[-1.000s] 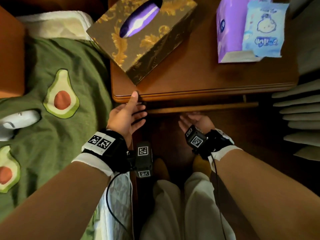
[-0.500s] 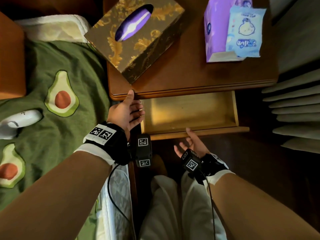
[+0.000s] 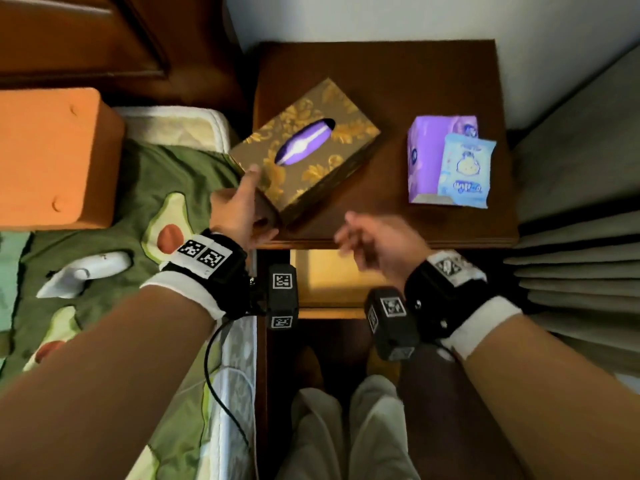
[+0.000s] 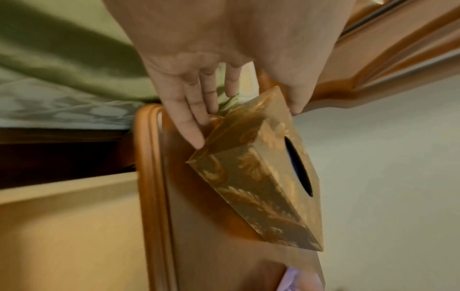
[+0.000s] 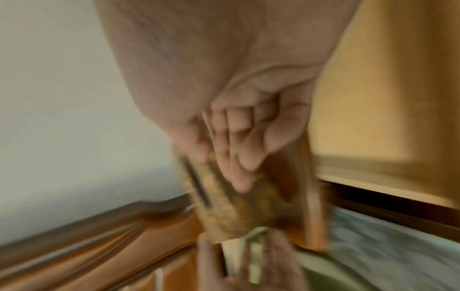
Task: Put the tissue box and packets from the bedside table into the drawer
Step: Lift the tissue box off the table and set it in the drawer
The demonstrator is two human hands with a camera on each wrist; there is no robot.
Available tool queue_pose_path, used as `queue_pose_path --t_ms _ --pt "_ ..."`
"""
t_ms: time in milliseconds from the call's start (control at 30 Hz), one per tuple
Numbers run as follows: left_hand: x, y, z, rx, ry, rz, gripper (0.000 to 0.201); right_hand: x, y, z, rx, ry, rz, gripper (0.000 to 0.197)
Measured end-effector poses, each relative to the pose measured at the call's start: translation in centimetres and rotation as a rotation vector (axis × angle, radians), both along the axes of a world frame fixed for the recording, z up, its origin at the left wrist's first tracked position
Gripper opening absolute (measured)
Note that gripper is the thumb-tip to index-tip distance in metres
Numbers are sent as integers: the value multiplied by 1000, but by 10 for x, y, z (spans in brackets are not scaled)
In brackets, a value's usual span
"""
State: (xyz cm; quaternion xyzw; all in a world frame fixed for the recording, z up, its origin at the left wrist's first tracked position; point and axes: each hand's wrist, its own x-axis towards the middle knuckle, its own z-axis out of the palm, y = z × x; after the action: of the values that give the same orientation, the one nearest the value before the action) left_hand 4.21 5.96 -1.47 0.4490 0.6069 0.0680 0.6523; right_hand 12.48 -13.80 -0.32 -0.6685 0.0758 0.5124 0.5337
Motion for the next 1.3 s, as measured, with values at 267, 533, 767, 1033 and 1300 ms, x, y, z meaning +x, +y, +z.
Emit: queue_pose_path --t_ms 267,533,767,1033,1300 --pt "17 7 4 -22 -21 -190 80 113 75 5 -396 -622 192 65" --pt "-18 -4 29 42 120 -389 79 53 22 -14 -440 -359 122 113" --pt "-63 -40 33 -148 247 -585 73 -21 -45 6 -383 -140 -24 77" --pt "-83 -66 -10 -326 350 -801 66 -42 -99 -27 -352 313 19 58" --pt "-73 -65 -54 -404 222 -465 42 -25 -88 -68 -374 305 -157 32"
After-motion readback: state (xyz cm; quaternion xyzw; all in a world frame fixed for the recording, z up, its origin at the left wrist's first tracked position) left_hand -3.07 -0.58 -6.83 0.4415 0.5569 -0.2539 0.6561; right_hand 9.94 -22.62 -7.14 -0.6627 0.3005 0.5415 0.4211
